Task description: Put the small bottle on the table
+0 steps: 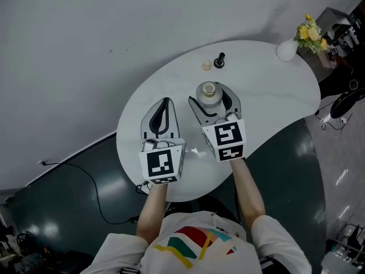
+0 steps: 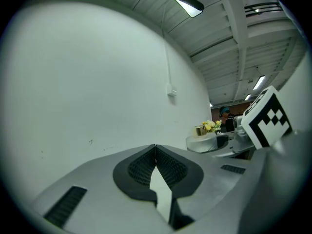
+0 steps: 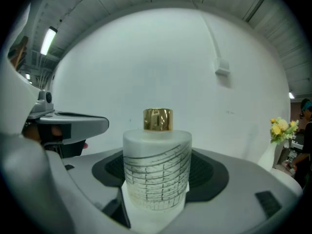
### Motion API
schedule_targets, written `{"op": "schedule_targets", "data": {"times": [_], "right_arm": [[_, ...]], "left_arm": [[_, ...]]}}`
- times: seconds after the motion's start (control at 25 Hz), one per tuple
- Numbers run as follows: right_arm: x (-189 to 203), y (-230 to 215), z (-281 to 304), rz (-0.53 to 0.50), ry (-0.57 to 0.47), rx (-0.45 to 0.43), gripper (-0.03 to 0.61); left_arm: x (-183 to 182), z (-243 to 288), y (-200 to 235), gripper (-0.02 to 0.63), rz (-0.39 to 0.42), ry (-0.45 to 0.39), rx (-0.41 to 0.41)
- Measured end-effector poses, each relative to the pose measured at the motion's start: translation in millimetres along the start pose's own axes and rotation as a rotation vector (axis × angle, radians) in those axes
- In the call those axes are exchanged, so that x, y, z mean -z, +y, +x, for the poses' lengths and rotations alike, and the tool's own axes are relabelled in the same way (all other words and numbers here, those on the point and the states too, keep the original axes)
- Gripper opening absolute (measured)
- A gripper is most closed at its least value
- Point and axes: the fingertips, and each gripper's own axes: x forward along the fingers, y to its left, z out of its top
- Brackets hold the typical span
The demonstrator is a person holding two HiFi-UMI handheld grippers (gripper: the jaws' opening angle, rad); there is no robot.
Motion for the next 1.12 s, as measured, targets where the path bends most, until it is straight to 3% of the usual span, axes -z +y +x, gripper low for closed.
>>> {"op": "schedule_targets", "data": {"times": [0.28,0.56,1.12], "right_arm": [[25,-1,85,-0.042,0.059,-0.070,0.344],[61,-3,158,0.028,0.116,-0.091,0.344],[134,-6,238,0.044,0.265,-0.098,0.344]], "left_arm": [[36,26,31,0.018,-0.034,0.055,-0.030],[62,42,58,0.018,-0.009,0.080,-0.067],[97,79,66,0.018,-0.005,0.081,-0.072]]}}
